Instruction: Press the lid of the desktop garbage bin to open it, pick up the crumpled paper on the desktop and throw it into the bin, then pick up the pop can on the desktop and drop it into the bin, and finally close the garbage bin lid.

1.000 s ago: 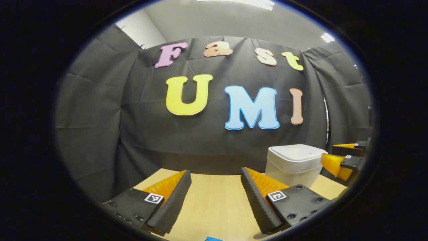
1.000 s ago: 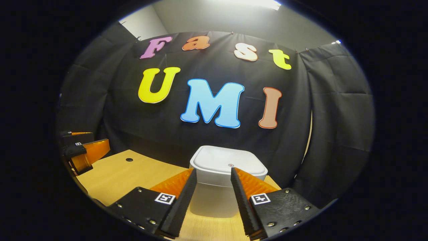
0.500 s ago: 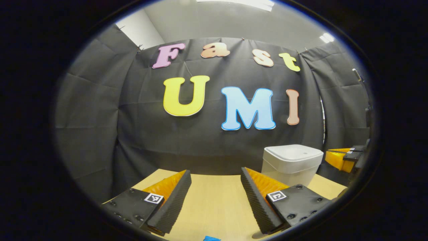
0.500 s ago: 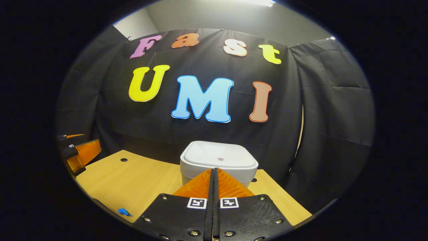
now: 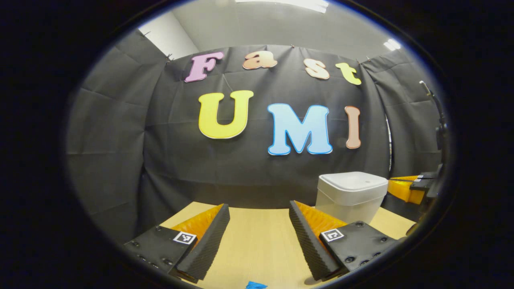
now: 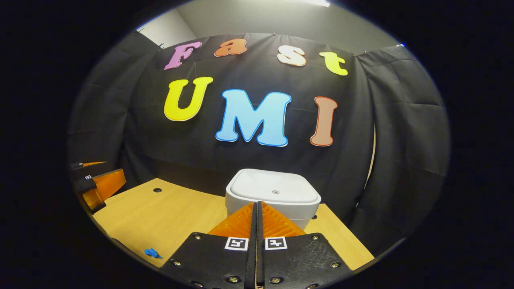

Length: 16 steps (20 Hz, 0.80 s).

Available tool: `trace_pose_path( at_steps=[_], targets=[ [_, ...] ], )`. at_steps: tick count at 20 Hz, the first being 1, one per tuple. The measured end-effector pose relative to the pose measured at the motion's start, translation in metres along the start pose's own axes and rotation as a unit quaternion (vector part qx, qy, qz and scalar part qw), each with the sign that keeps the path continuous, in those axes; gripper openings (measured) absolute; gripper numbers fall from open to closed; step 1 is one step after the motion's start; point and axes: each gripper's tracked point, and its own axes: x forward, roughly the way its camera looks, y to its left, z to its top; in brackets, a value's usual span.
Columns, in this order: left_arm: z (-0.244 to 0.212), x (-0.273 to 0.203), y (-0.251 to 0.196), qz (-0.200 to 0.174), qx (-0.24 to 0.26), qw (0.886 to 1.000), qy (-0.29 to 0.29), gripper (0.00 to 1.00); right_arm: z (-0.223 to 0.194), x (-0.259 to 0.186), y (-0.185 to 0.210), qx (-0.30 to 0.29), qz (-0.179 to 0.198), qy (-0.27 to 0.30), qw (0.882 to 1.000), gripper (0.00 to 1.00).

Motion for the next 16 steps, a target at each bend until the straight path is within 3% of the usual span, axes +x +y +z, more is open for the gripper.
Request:
trace_pose_path(
  at_steps=[7,16],
  targets=[
    [-0.001,-0.002,0.001,0.006,-0.001,1.0,0.004,0.97,0.016,0.049,-0.016,0.006,-0.013,-0.013,1.0,0.0],
    [-0.001,-0.003,0.006,0.022,0.0,1.0,0.003,0.96,0.004,0.1,-0.036,0.065,-0.017,0.032,0.997,0.0]
  ],
)
